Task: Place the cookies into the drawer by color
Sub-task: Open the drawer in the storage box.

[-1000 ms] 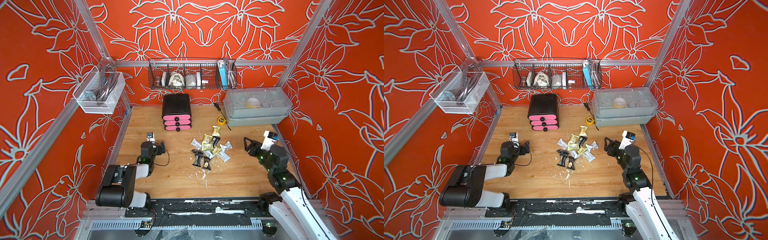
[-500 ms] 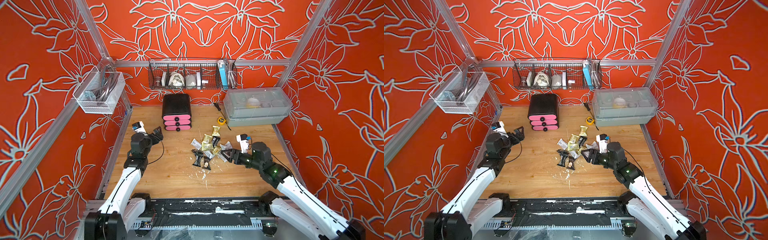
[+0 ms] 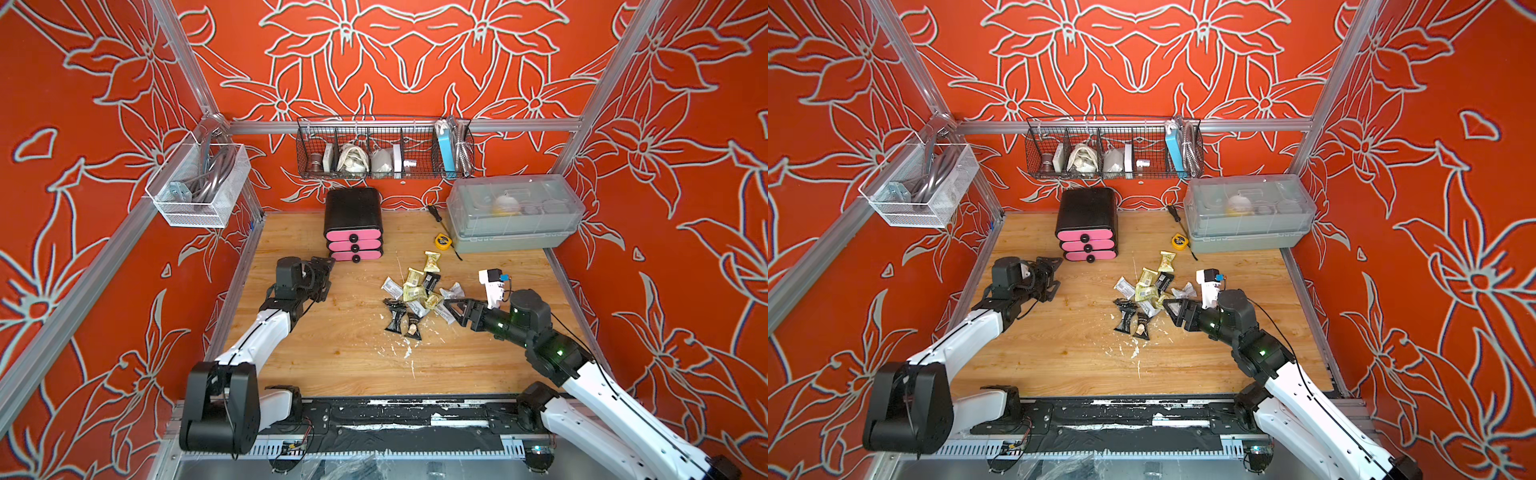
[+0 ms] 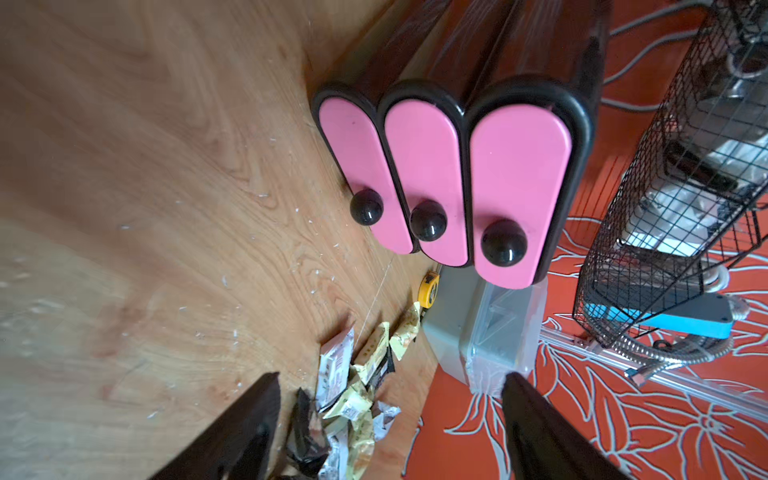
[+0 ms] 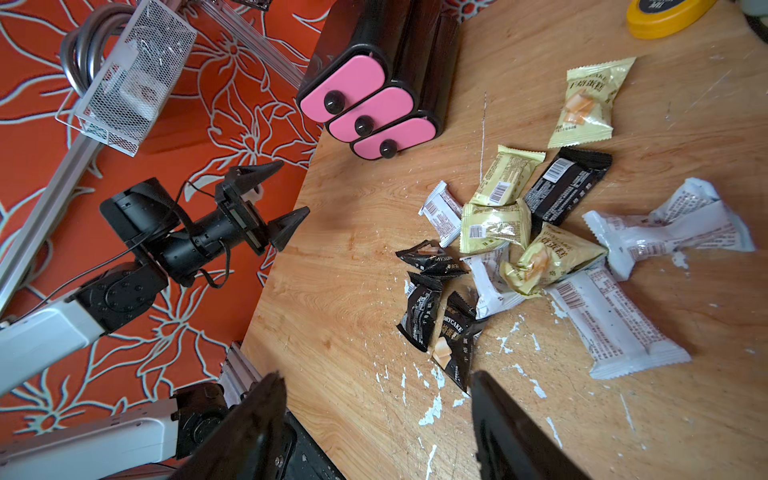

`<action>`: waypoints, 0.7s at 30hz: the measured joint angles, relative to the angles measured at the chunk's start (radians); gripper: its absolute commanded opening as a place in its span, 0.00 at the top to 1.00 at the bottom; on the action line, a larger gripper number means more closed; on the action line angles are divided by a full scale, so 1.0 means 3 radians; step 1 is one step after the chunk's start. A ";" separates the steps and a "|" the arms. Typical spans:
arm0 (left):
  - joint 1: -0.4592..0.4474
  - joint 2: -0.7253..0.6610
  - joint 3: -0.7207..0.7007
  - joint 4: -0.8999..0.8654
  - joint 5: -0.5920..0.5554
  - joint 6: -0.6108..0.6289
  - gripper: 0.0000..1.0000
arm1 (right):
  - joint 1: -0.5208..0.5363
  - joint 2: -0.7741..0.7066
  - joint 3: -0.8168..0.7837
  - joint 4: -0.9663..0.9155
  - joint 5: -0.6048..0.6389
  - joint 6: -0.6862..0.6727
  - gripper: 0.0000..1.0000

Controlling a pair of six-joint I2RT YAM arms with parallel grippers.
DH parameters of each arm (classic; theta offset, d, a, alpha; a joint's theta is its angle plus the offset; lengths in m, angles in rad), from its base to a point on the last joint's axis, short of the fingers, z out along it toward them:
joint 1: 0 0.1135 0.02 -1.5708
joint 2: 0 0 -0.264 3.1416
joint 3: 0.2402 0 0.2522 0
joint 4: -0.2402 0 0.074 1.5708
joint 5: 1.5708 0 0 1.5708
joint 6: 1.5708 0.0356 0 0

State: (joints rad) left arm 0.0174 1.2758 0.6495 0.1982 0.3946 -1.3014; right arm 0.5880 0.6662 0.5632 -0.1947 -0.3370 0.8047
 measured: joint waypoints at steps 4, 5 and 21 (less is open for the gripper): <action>-0.0032 0.0369 0.0238 0.0253 0.0136 -0.0118 0.17 | 0.0006 -0.0045 -0.0006 -0.0011 0.0050 0.0022 0.26; -0.0038 0.0451 0.0285 0.0306 0.0159 -0.0134 0.18 | 0.0006 -0.0050 -0.0006 -0.0013 0.0066 0.0032 0.26; -0.0197 0.1630 0.0716 0.1559 0.0401 -0.0624 0.38 | 0.0008 -0.0112 -0.0009 -0.0128 0.0248 0.0045 0.25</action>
State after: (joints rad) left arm -0.0418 1.7649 0.8642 0.6659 0.5148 -1.4887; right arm 0.5903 0.6327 0.5606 -0.2333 -0.2626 0.8181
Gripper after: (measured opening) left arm 0.625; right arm 0.752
